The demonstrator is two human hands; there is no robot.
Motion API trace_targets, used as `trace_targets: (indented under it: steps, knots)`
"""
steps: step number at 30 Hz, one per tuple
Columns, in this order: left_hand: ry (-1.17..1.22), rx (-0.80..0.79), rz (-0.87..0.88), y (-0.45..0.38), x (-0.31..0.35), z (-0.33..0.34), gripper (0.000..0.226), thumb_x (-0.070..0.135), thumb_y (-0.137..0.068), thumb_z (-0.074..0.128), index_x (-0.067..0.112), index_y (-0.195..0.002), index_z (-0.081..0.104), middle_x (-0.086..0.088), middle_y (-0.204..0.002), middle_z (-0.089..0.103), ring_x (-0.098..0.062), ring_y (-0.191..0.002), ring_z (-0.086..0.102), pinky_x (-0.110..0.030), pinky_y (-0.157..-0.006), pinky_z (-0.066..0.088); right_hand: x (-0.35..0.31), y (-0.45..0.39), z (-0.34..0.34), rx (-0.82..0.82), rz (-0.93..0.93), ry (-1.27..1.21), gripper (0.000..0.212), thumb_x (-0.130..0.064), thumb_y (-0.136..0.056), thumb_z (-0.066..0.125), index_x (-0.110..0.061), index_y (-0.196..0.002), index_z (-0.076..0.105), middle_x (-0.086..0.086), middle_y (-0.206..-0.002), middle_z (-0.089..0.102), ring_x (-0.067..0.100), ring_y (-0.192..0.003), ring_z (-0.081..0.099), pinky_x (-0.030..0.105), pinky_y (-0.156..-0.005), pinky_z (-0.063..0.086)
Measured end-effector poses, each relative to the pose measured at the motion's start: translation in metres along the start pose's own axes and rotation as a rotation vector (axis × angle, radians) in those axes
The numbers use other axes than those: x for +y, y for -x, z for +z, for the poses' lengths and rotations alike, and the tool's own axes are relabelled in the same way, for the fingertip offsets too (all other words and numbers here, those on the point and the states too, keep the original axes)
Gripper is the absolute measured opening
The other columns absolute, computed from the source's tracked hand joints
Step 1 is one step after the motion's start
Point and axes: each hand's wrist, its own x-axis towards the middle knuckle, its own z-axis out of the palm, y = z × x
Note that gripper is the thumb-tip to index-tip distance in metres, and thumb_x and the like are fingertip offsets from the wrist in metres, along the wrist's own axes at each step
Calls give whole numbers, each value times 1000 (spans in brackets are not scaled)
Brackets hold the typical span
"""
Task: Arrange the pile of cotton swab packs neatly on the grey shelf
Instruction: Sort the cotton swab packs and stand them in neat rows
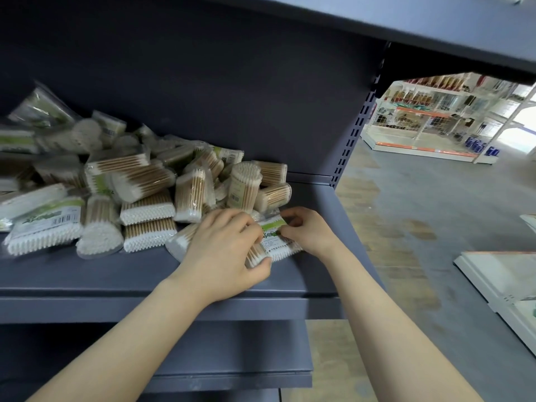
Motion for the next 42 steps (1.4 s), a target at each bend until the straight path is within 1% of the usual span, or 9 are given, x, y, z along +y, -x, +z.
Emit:
trace_targets:
  steps: [5, 10, 17, 22, 29, 33, 35, 39, 42]
  knots:
    - [-10, -25, 5, 1, 2, -2, 34, 48, -61, 42, 20, -70, 60, 6, -76, 60, -25, -82, 60, -35, -77, 46, -1, 2, -2, -5, 53, -17, 31, -6, -77, 63, -11, -107, 58, -6, -76, 55, 10, -68, 55, 20, -58, 43]
    - [-4, -43, 4, 3, 2, 1, 30, 45, -60, 42, 21, -69, 56, 7, -73, 58, -23, -76, 58, -34, -72, 44, 1, 7, -6, 14, 113, 1, 32, -9, -75, 66, -9, -106, 58, 2, -86, 57, 16, -78, 55, 24, -63, 43]
    - [-1, -31, 2, 2, 2, 1, 28, 43, -58, 39, 20, -67, 53, 6, -70, 55, -24, -72, 56, -35, -69, 45, 5, 20, -21, 32, 176, 22, 38, -14, -75, 69, -10, -110, 55, 4, -94, 57, 17, -78, 53, 23, -53, 39]
    - [-25, -15, -21, 2, 6, 6, 24, 41, -57, 39, 20, -63, 50, 5, -68, 50, -22, -67, 52, -34, -66, 43, 2, 31, -31, 70, 210, 38, 46, -14, -77, 69, -8, -118, 51, 4, -99, 53, 18, -80, 50, 23, -54, 39]
    - [-88, -20, -47, 1, 7, 14, 24, 30, -61, 37, 15, -61, 54, 0, -66, 53, -25, -66, 54, -33, -64, 44, 9, 39, -36, 98, 196, 9, 58, -14, -81, 66, -6, -134, 42, 5, -108, 51, 16, -93, 48, 21, -73, 37]
    - [-90, -65, -46, -3, 10, 14, 26, 29, -60, 34, 16, -59, 56, 1, -64, 55, -25, -67, 56, -34, -64, 46, 14, 39, -38, 120, 228, -20, 60, -15, -80, 67, -8, -135, 42, 6, -102, 53, 18, -82, 53, 24, -58, 40]
    - [-105, -88, -42, -5, 13, 15, 28, 28, -59, 32, 16, -58, 57, 1, -63, 56, -25, -67, 57, -34, -64, 47, 17, 39, -40, 124, 228, -17, 61, -16, -81, 67, -9, -136, 40, 8, -106, 54, 20, -87, 55, 23, -68, 39]
    - [-125, -109, -28, -8, 18, 19, 30, 25, -60, 30, 16, -56, 59, 0, -60, 56, -25, -65, 58, -33, -70, 50, 22, 39, -45, 102, 231, 12, 69, -18, -80, 65, -13, -141, 33, 11, -135, 47, 24, -118, 50, 23, -84, 36]
    - [-114, -128, -7, -12, 21, 19, 17, 20, -55, 44, 16, -53, 61, 0, -57, 57, -24, -63, 60, -34, -74, 52, 21, 37, -45, 77, 225, 40, 63, -18, -80, 64, -14, -138, 39, 10, -128, 53, 22, -112, 53, 23, -85, 36]
